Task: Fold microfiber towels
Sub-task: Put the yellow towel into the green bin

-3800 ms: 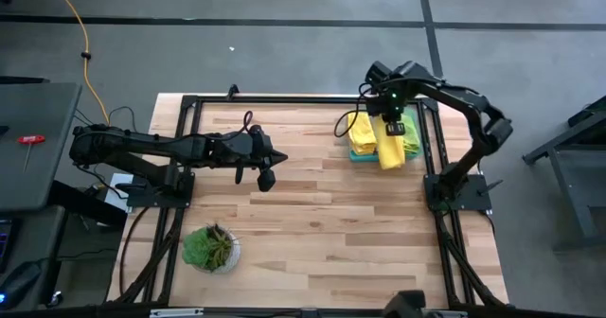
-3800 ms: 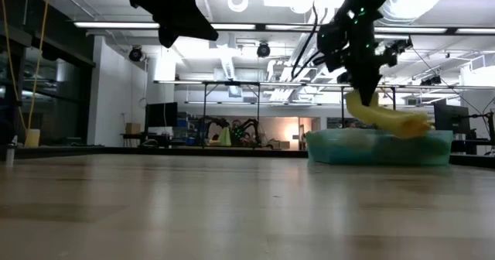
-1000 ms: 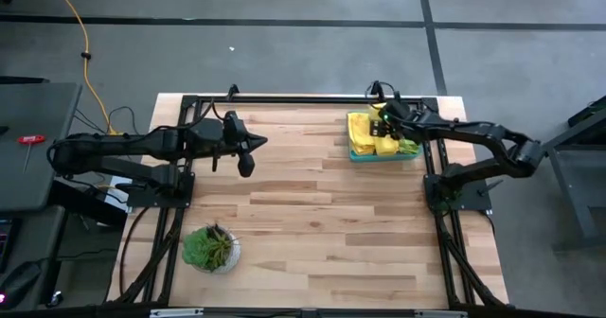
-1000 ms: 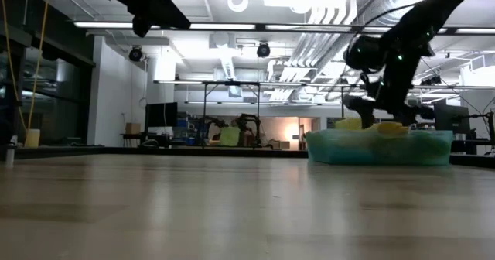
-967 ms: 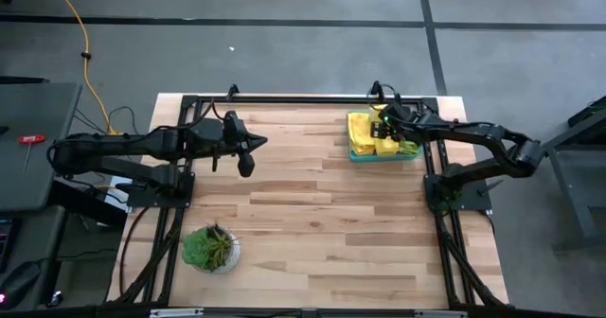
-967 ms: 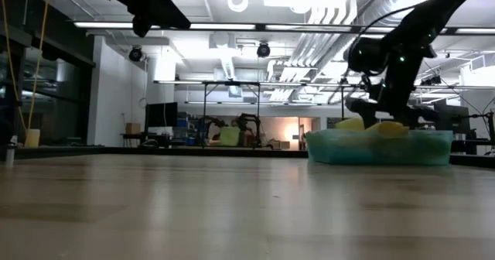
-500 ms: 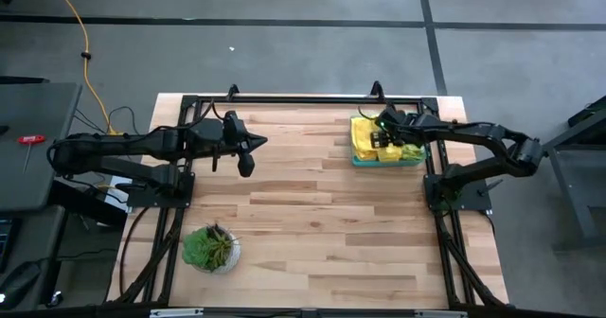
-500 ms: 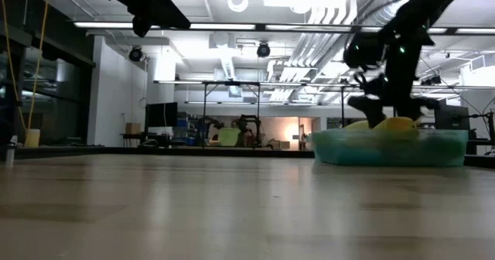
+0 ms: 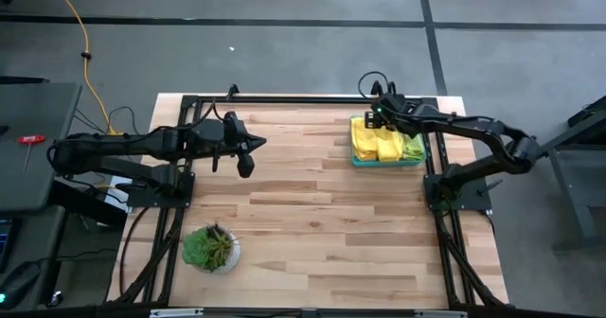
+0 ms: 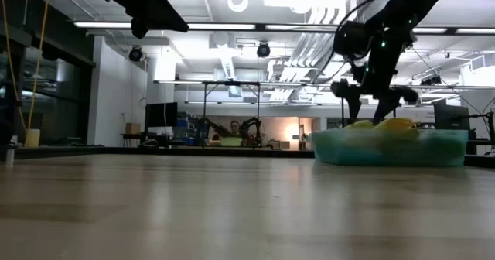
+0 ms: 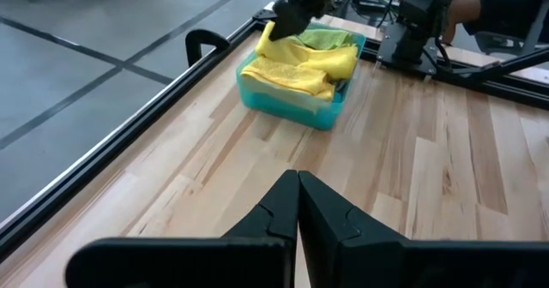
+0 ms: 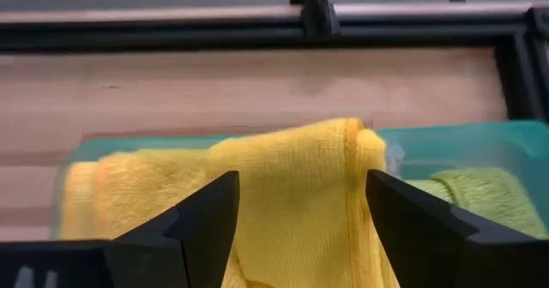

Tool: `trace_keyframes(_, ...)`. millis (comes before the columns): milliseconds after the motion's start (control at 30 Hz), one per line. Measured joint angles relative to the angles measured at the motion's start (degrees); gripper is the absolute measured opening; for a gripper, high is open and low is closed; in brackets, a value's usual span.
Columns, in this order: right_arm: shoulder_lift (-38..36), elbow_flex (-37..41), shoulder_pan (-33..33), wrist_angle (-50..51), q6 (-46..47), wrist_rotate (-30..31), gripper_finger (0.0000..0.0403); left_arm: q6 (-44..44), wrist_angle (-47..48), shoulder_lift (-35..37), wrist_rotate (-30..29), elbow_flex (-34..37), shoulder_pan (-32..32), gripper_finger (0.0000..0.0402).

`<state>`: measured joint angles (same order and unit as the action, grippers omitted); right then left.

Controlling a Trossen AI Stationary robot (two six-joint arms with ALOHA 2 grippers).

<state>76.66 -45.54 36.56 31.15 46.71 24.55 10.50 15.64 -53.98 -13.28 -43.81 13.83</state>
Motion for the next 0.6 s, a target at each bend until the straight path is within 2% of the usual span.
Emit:
trace_keyframes(200, 6.13, 2.34, 0.74, -5.83, 1.03, 0.32, 0.0247, -0.13, 0.02, 0.0, 0.0, 0.0, 0.02, 0.0)
trace_keyframes(367, 11.17, 2.36, 0.96, -6.49, 0.85, 0.75, 0.0247, -0.01, 0.02, 0.0, 0.0, 0.0, 0.02, 0.0)
trace_keyframes(500, 10.8, 2.19, 0.96, -5.96, -2.05, 0.64, 0.0247, -0.14, 0.02, 0.0, -0.02, 0.0, 0.02, 0.0)
trace_keyframes(600, 7.28, 0.62, 1.01, -3.79, -7.15, 0.45, 0.0247, -0.17, 0.02, 0.0, -0.72, 0.0, -0.01, 0.0)
